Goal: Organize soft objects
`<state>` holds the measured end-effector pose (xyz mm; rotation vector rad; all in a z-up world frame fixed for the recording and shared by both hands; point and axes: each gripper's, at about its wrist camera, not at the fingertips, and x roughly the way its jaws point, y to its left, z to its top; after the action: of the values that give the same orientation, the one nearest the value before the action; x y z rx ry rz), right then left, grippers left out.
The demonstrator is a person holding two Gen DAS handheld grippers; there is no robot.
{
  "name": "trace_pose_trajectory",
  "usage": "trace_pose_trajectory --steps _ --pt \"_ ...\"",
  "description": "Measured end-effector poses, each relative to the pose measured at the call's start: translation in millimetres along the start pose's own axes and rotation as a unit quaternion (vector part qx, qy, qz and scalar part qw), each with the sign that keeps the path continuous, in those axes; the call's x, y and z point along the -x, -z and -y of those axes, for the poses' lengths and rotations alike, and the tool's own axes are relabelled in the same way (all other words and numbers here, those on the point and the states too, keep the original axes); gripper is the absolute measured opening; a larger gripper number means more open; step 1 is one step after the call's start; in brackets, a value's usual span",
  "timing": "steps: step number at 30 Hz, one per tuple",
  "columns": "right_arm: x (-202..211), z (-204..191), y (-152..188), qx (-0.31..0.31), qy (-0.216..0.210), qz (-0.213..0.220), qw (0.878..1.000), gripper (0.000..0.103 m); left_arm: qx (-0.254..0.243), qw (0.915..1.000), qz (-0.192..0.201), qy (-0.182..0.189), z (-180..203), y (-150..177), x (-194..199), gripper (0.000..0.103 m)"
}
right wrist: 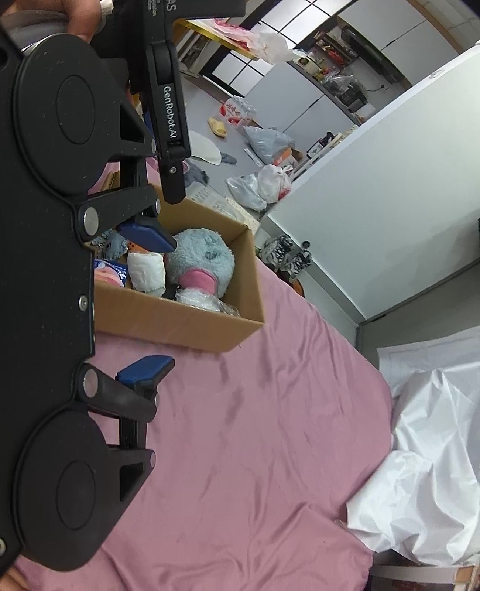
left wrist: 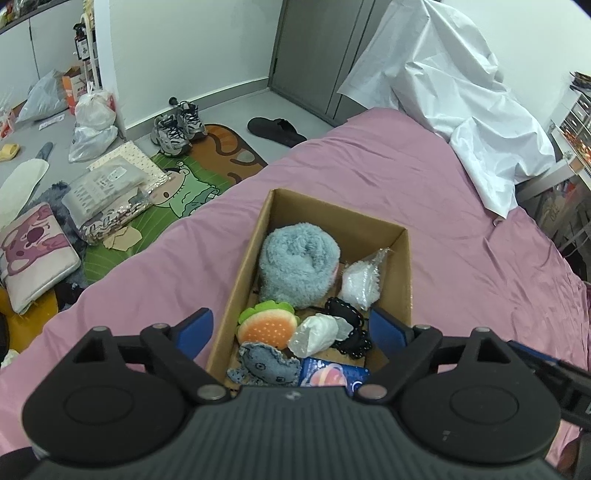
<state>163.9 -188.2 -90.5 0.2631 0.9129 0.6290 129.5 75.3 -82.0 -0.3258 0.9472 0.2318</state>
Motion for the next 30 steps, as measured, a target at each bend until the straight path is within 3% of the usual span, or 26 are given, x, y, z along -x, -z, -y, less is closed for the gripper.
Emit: trace_pose_trajectory --steps 8,16,24,30 --pt "20 6 -2 0.005 0.012 0.02 1.0 0.075 -0.023 0.9997 0.009 0.006 17 8 18 0.097" --pt "41 12 -3 0.009 0.02 0.047 0.999 0.096 -0.042 0.9988 0.023 0.011 30 18 35 0.103" --pt "55 20 1 0.003 0.034 0.065 0.997 0.103 -0.044 0.9984 0.036 0.01 33 25 48 0.103" --pt "65 16 7 0.017 0.036 0.072 0.997 0.103 -0.046 0.9979 0.044 0.012 36 34 56 0.103"
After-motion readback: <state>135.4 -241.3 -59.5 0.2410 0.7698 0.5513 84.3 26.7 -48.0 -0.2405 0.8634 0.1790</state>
